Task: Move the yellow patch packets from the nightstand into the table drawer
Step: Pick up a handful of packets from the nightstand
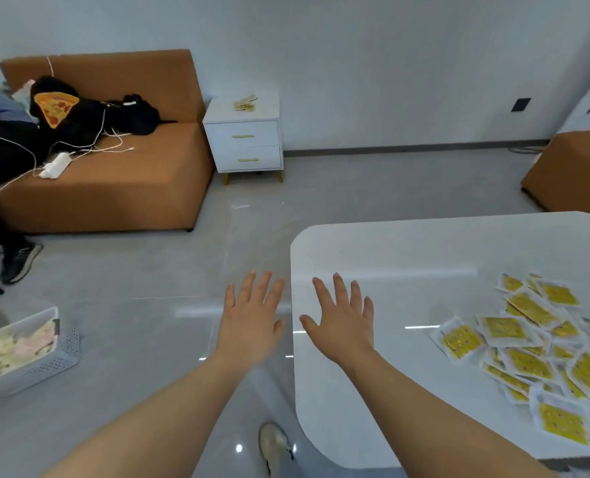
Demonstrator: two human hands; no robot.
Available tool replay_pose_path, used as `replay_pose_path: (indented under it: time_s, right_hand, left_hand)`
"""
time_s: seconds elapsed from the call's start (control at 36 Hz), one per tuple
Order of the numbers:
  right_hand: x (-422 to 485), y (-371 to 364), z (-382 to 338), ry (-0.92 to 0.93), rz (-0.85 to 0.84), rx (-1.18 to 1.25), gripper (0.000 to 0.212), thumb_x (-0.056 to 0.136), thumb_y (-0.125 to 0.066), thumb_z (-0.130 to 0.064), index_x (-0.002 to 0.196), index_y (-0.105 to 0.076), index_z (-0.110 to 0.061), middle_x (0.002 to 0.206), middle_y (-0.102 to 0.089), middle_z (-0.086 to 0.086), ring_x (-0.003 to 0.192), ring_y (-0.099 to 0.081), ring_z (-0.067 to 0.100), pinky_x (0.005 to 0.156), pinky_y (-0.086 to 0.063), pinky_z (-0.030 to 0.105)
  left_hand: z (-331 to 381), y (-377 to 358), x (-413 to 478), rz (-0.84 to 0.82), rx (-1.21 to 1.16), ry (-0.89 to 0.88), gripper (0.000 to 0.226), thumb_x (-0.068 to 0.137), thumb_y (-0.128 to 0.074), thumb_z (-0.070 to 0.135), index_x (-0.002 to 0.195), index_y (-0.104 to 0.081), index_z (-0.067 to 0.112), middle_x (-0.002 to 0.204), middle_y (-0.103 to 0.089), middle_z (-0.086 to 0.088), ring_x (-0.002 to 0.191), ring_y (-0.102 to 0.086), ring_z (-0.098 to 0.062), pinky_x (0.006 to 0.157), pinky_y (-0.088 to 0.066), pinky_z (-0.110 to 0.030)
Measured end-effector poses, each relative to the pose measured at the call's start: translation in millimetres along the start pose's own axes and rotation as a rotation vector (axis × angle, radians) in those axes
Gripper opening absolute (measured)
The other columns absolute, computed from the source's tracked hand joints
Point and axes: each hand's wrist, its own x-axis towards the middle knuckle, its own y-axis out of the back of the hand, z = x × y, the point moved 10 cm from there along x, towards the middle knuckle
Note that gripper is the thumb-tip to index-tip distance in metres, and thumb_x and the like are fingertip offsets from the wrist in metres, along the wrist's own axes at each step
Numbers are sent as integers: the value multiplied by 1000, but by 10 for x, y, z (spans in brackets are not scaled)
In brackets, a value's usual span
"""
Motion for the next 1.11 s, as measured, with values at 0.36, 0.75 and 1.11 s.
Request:
replay_pose_path:
  time_s: [0.36,0.75,1.11]
  right_hand:
    - [2276,340,-881,-66,-19,63,63,97,-31,-49,149,-1,-31,158,9,3,145,9,29,116,2,46]
    - [4830,945,-1550,-129,-20,10,65,97,-32,-48,150,0,-29,159,6,5,145,4,31,116,-2,46]
    - [7405,1686,-2267,-179,-84,45,64,96,-33,-48,150,-1,-29,159,3,5,145,2,30,116,-4,44]
  left_hand:
    - [-1392,-219,2122,-161,-81,-15,64,97,-36,39,150,-2,28,158,1,3,146,1,-20,116,-5,-43]
    - [-2527,-469,4739,-174,-195,-79,64,96,-39,38,149,-5,27,158,-4,1,146,-4,-21,117,-11,-43]
    - [-3694,-503,7433,-221,-272,-99,62,95,-43,34,148,-14,24,156,-15,-3,145,-11,-21,116,-16,-40]
